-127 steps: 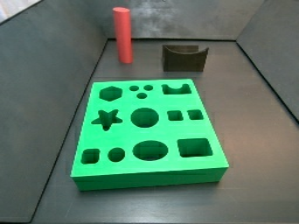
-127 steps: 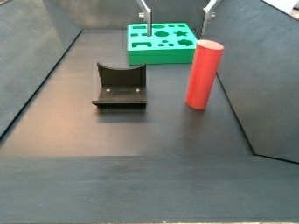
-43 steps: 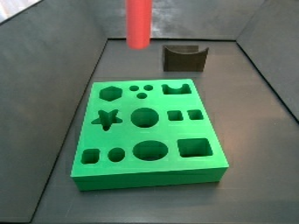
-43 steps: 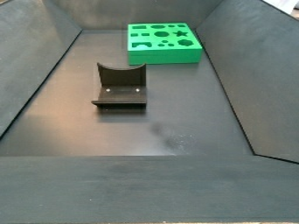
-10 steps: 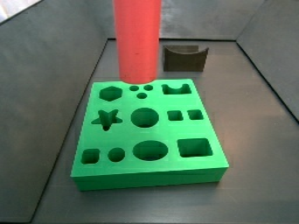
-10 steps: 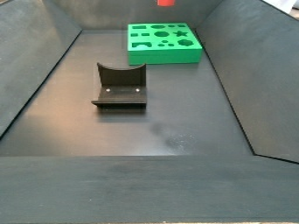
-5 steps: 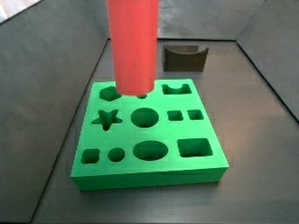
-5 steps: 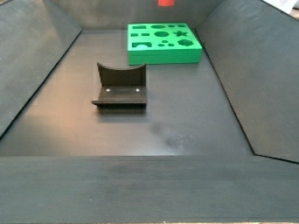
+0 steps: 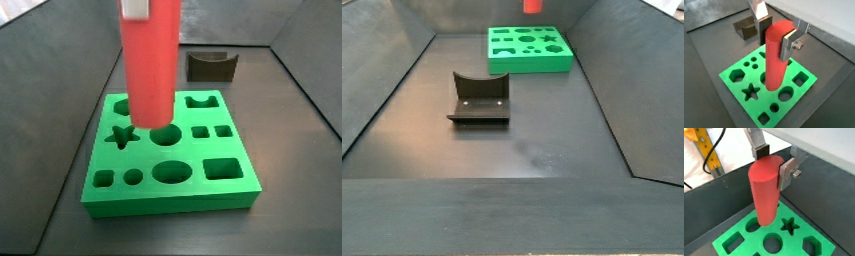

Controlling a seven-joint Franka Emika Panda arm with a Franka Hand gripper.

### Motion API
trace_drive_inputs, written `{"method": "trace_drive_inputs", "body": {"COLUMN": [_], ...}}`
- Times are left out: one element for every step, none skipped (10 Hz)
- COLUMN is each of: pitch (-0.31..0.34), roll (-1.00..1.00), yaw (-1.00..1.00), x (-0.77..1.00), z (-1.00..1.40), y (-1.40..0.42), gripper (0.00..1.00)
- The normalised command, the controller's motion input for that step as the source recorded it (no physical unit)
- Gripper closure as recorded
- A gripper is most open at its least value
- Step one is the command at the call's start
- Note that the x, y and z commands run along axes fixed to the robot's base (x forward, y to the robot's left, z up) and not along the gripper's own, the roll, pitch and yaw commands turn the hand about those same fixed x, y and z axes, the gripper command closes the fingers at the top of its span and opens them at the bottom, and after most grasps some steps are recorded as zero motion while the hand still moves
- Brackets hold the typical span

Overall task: Pick up the oval object. Move up. Move to above the board. Insert the oval object.
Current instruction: Insert the oval object.

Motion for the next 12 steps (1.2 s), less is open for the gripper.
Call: {"method": "trace_drive_inputs", "body": {"pitch": [0.124,0.087,0.059,0.064,0.046,0.003,0.024,0.057,0.066,0.086,0.079,0.027], "roll": [0.17,0.13,0.09,0.08,0.04,0.04,0.03,0.01,0.03,0.05,0.03,0.0], "yaw": [0.17,0.09,0.02,0.01,-0.02,-0.07,-0.05,-0.07,-0.04,0.0,0.0,0.0], "x": [0.28,0.24,0.22,0.29,0.41,0.25,0.36,0.4,0.4,0.36,0.31,0.18], "z": [-0.31,-0.33,-0.21,-0.24,-0.25,-0.23,-0.23,-0.23,-0.24,-0.22,-0.15,-0.02], "y": [-0.34,-0.3,-0.26,-0.21,-0.21,-0.17,-0.18,-0.15,-0.11,-0.06,-0.02,0.0], "gripper": [1.0,1.0,1.0,1.0,1.0,1.0,1.0,1.0,1.0,1.0,1.0,1.0]}}
